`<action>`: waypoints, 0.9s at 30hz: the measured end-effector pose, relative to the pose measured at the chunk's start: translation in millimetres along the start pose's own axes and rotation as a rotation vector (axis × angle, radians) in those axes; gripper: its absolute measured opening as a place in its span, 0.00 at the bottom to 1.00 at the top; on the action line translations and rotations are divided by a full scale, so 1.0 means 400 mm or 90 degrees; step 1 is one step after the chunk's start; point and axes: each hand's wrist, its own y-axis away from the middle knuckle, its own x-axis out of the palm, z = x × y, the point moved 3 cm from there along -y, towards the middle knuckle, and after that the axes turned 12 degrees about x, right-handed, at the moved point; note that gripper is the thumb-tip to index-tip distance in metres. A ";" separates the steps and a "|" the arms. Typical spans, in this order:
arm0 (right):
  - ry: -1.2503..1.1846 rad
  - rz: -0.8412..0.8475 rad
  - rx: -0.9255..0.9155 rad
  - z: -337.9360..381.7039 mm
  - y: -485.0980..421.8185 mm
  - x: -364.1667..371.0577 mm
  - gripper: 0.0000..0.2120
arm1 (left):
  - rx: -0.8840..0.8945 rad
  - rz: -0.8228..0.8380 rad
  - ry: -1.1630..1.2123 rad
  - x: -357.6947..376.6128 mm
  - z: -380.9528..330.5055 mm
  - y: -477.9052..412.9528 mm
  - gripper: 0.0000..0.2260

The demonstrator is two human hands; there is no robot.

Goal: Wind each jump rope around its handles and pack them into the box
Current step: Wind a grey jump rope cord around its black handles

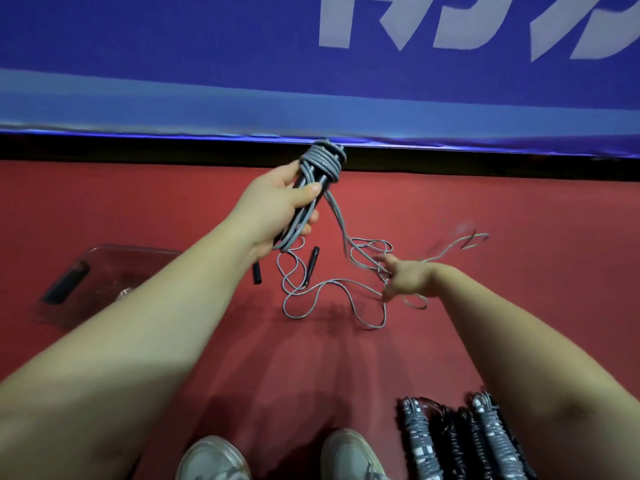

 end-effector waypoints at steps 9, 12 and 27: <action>-0.622 0.089 -0.377 0.259 0.138 0.076 0.06 | -0.031 -0.013 -0.061 0.000 0.057 0.005 0.14; -0.634 -0.011 -0.363 0.252 0.131 0.047 0.11 | -0.019 -0.020 -0.098 -0.043 0.047 0.006 0.15; 0.021 -0.377 -0.305 0.259 0.268 -0.007 0.10 | 0.069 -0.053 -0.592 -0.119 0.099 0.011 0.16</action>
